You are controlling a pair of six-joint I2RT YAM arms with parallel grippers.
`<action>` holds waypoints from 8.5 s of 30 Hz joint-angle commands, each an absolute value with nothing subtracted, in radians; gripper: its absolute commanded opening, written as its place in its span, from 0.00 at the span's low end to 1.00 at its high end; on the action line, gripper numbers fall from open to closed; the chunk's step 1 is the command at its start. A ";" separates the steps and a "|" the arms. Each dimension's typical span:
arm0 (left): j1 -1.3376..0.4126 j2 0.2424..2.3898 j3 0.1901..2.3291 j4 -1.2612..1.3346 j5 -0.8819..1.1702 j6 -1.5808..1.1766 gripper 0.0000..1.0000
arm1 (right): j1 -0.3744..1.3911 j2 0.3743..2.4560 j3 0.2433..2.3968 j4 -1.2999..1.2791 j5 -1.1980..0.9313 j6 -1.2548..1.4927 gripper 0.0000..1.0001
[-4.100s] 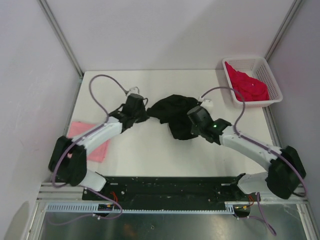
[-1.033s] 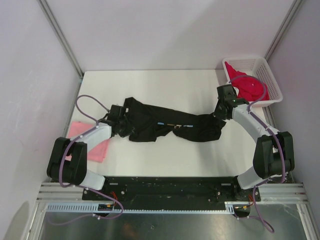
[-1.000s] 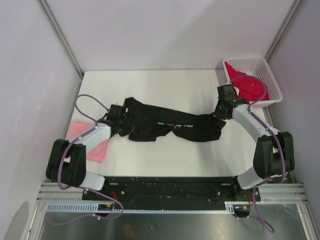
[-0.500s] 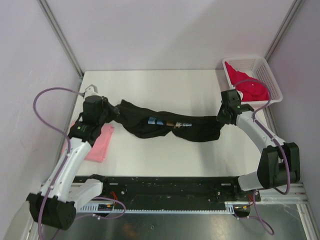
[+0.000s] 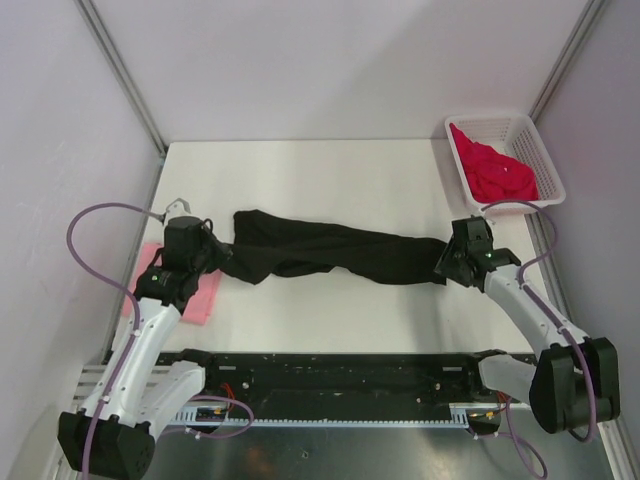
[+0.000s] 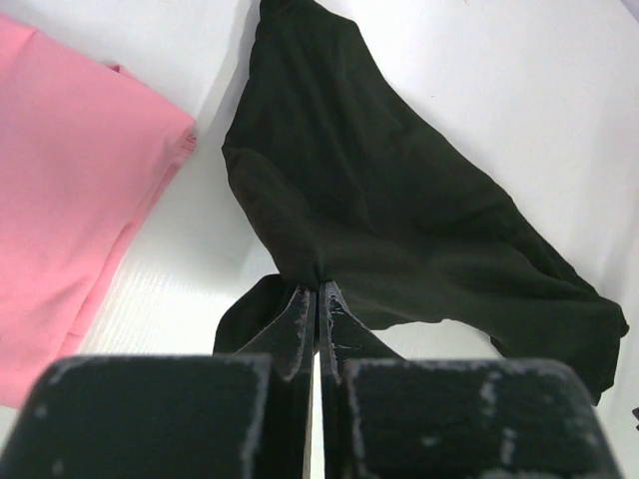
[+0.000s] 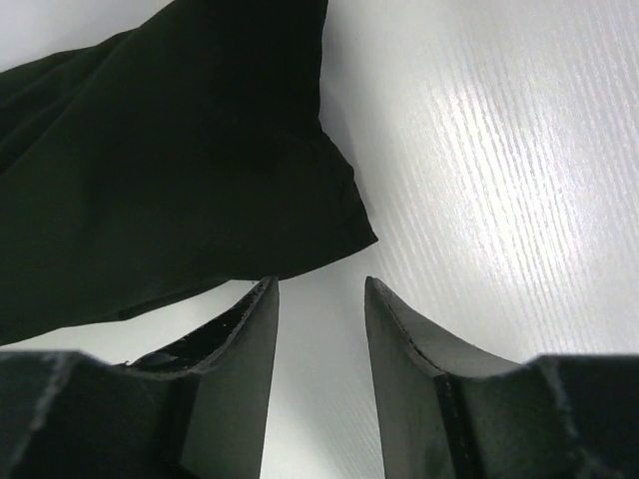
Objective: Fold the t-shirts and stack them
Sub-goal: Flatten out the tshirt
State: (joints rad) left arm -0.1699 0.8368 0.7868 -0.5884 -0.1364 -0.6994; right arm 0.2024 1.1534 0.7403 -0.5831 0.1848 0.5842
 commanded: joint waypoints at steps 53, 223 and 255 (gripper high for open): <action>-0.126 0.892 0.899 -0.567 -0.122 -0.653 0.00 | 0.108 1.261 0.676 -0.402 0.074 0.716 0.01; -0.976 1.227 0.567 -0.483 -0.380 -0.831 0.35 | -0.206 1.312 0.668 -0.493 -0.018 0.592 0.00; -0.852 1.163 0.779 -0.495 0.010 -0.685 0.51 | -0.179 1.337 0.666 -0.480 -0.003 0.586 0.00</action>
